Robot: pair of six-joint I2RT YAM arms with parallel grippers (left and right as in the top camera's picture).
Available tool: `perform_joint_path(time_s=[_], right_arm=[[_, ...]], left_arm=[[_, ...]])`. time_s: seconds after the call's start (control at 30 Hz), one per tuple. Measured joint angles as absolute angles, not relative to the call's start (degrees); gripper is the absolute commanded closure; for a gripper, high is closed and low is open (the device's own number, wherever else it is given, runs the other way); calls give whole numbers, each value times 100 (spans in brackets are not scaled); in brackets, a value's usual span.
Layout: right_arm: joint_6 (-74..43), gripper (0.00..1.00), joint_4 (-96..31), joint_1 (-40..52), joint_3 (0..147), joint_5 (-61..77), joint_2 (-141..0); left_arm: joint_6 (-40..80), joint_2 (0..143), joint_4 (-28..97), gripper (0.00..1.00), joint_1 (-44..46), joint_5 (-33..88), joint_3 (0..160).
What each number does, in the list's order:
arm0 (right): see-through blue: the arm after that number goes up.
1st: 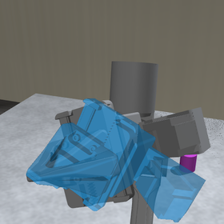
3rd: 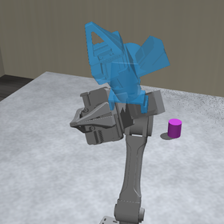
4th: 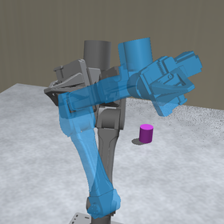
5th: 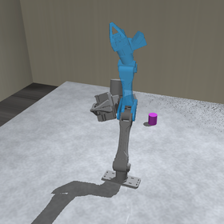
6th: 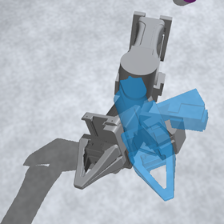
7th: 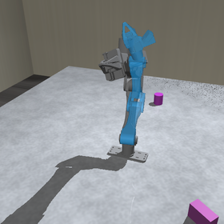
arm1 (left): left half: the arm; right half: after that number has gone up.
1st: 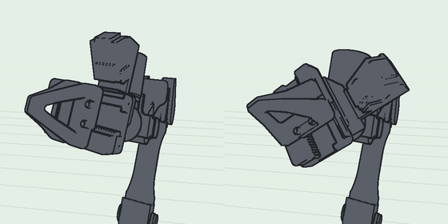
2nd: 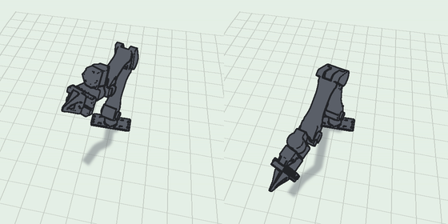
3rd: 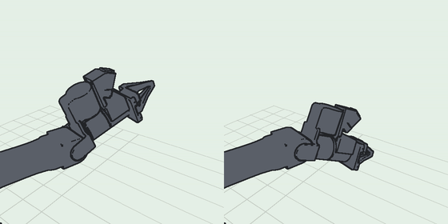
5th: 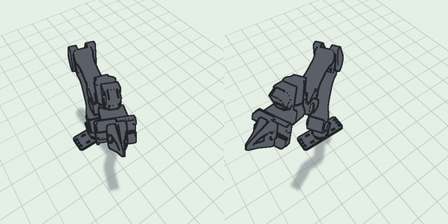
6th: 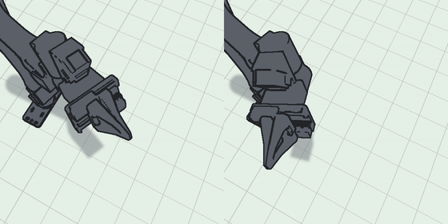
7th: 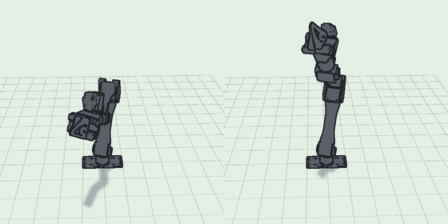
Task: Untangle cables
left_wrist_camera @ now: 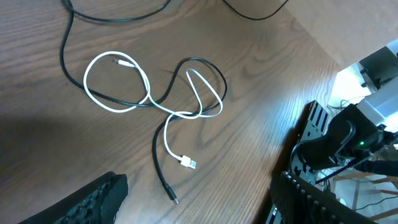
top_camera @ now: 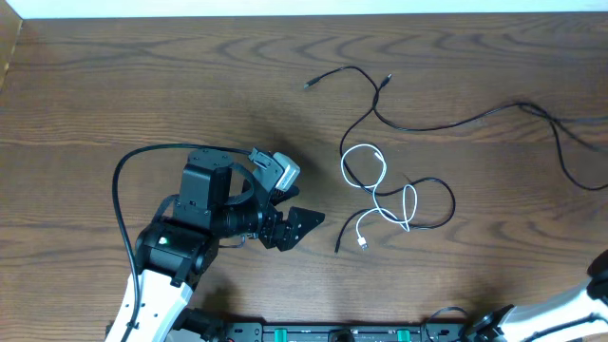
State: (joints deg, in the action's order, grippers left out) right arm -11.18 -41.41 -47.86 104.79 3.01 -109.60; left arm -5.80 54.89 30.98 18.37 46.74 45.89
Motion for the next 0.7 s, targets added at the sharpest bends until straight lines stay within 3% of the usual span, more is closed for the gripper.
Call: perform_joint_path(time_s=[0.03, 0.07, 0.1, 0.13, 0.53, 0.7], right_arm=[[-1118, 96, -4191, -4788, 10479, 316, -11091], [-1118, 41, -4239, -4788, 10479, 325, -11216], [-1118, 11, -4287, -4788, 10479, 336, -11469], [-1129, 1, -4364, -4788, 10479, 346, -11559], [-1833, 1, -5791, -4668, 10492, 976, -11690], [-1118, 1, -5813, -3828, 10492, 1435, -11695]], left_arm=[[-580, 5489, 3133, 21, 1837, 4670, 4589], [-580, 5489, 3157, 21, 1837, 4663, 4589], [-580, 5489, 3188, 21, 1837, 4657, 4589], [-580, 5489, 3192, 21, 1837, 4657, 4589], [-580, 5492, 3203, 21, 1837, 4654, 4589], [-580, 5492, 3203, 21, 1837, 4654, 4589]])
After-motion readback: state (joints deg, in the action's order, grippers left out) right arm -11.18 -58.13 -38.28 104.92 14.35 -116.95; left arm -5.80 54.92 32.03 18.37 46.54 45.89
